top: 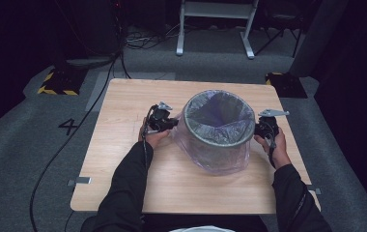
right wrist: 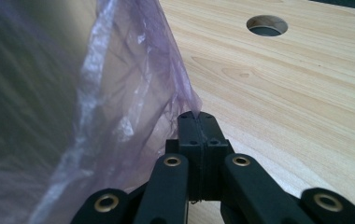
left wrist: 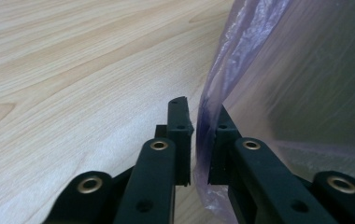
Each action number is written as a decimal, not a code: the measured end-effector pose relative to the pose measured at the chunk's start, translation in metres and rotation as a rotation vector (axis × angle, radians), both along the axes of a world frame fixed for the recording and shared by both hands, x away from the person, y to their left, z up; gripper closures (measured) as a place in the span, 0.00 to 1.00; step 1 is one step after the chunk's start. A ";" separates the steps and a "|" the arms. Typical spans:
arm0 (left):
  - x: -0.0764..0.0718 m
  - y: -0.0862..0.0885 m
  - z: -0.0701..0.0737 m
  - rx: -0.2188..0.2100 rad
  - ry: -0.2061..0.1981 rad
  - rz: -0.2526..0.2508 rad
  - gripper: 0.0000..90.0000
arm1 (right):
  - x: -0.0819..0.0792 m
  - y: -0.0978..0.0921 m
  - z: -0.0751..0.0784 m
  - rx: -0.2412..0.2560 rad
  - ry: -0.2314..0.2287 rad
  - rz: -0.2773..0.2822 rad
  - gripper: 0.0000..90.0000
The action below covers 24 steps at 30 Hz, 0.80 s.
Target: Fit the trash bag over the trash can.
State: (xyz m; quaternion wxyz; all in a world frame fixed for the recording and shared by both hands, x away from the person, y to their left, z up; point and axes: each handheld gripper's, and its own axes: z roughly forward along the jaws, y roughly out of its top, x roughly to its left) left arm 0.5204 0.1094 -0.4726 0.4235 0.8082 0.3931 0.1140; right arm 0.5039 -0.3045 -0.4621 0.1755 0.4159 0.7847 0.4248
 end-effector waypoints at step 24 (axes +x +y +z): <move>-0.074 0.029 0.018 -0.009 -0.070 -0.123 0.25 | -0.029 -0.014 -0.001 -0.044 -0.033 0.048 0.98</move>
